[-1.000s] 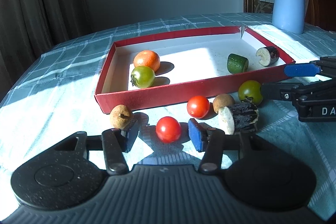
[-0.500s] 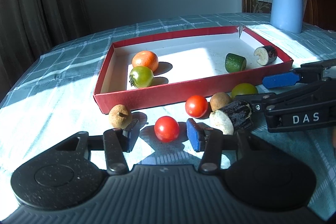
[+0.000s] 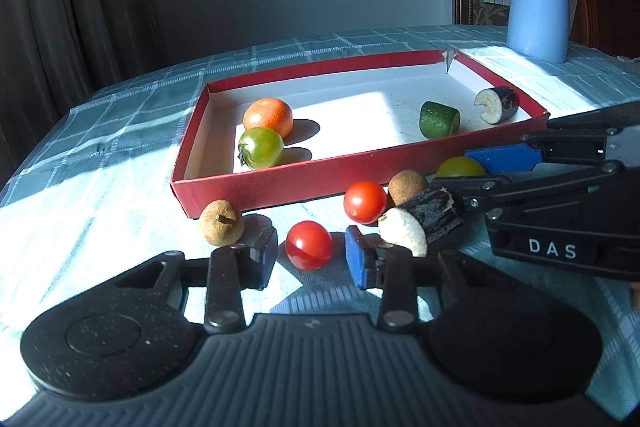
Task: Organize fruits
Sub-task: 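Move both tools back to the fruits and grasp the red cherry tomato with the left tool, then grasp the dark green tomato with the right tool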
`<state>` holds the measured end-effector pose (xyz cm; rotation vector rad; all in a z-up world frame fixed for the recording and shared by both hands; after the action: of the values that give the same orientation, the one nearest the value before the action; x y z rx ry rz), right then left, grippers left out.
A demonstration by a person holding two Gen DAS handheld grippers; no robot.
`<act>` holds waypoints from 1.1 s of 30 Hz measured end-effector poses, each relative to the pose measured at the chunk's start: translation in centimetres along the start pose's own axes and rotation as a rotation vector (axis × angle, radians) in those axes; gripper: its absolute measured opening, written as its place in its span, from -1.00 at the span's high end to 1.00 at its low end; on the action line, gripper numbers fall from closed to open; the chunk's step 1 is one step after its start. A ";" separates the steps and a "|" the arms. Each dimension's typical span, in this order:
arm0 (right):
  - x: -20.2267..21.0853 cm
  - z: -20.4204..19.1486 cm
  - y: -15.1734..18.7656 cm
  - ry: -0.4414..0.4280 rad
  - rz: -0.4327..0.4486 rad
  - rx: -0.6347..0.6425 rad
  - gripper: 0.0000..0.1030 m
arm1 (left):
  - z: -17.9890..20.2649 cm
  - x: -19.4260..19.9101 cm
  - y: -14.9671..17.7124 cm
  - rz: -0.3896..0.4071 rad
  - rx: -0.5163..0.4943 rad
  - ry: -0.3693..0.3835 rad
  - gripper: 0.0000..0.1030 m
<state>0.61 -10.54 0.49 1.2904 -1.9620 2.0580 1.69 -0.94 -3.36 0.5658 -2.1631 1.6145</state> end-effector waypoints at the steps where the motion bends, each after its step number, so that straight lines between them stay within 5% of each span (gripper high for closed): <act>1: 0.2 -0.1 0.0 0.010 0.008 0.004 0.36 | 0.1 0.1 0.0 0.004 -0.008 -0.002 0.49; 33: 1.5 -0.3 0.0 0.017 0.050 0.012 0.38 | 0.0 0.2 0.1 0.009 0.001 -0.020 0.56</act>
<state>-0.55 -11.11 1.39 1.2332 -1.9987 2.0986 1.46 -0.90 -3.35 0.5752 -2.1829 1.6211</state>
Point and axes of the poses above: each gripper's, at about its wrist camera, not at the fingertips, and x roughly against the way its jaws point, z to its right, y to its underside, the point moved 3 cm from there along -x, roughly the way its jaws point, and after that the axes turned 15 degrees about -y, right-handed, at the moved point
